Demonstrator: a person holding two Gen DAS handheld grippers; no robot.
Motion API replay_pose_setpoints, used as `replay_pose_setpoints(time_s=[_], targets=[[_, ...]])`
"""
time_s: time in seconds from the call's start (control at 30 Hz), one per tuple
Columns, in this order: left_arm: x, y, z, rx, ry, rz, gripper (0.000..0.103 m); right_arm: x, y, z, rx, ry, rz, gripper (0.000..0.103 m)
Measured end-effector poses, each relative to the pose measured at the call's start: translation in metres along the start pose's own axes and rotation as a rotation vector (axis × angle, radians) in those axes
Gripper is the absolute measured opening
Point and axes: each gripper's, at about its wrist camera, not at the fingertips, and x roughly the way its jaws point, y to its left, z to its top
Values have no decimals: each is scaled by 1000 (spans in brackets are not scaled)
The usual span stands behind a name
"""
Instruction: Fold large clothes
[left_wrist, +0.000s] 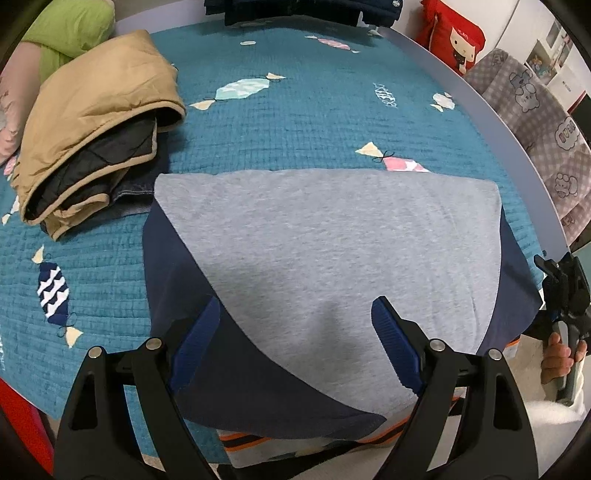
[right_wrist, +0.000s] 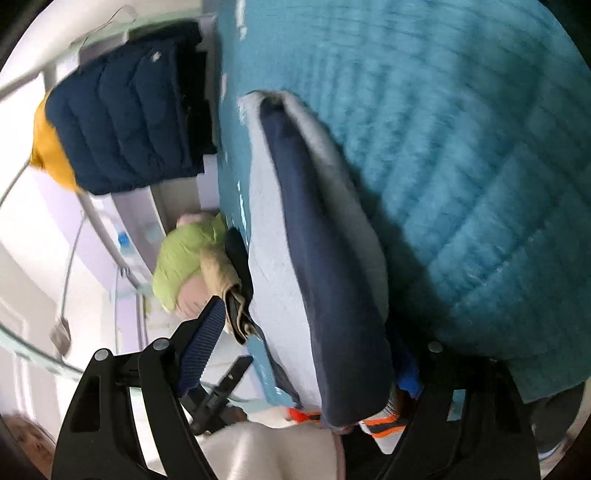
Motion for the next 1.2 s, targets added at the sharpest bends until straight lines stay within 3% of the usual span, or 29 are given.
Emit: replay_pose_setpoints(time_s=[0.07, 0.1, 0.17, 0.2, 0.23, 0.3, 0.33, 0.43, 0.5, 0.53, 0.57, 0.63, 0.8, 0.9, 1.1, 1.2], targets=[[1, -1, 1, 1, -2, 4, 85, -1, 6, 1, -20, -8, 44, 73], [1, -2, 2, -1, -5, 3, 85, 0, 11, 3, -47, -2, 34, 59], [2, -5, 3, -10, -8, -17, 85, 27, 23, -2, -94, 20, -17, 51], [3, -6, 4, -12, -6, -25, 85, 32, 28, 0, -126, 28, -60, 51], [4, -8, 5, -13, -4, -30, 85, 40, 32, 4, -158, 40, -161, 51], [9, -14, 9, -16, 7, -33, 85, 56, 28, 8, -148, 65, -288, 40], [12, -17, 11, -18, 13, -32, 85, 60, 29, 10, -144, 75, -331, 24], [17, -32, 22, -30, 11, -36, 80, 57, 41, 6, -182, 67, -397, 20], [19, -42, 33, -37, -2, -45, 68, 60, 52, 1, -217, 53, -450, 19], [22, -46, 41, -42, 4, -62, 54, 61, 57, -2, -229, 47, -486, 19], [26, -52, 52, -53, 20, -89, 28, 63, 59, -4, -232, 46, -501, 19], [36, -58, 69, -68, 58, -98, 0, 67, 65, -6, -240, 43, -553, 19], [66, -67, 113, -70, 130, -109, 0, 84, 76, -12, -280, 41, -648, 19], [87, -64, 131, -108, 196, -131, 0, 92, 77, -14, -273, 36, -656, 19], [164, -61, 134, -130, 337, -121, 0, 87, 70, -10, -239, 43, -644, 23], [154, -61, 134, -137, 327, -121, 0, 85, 70, -9, -231, 55, -647, 23]])
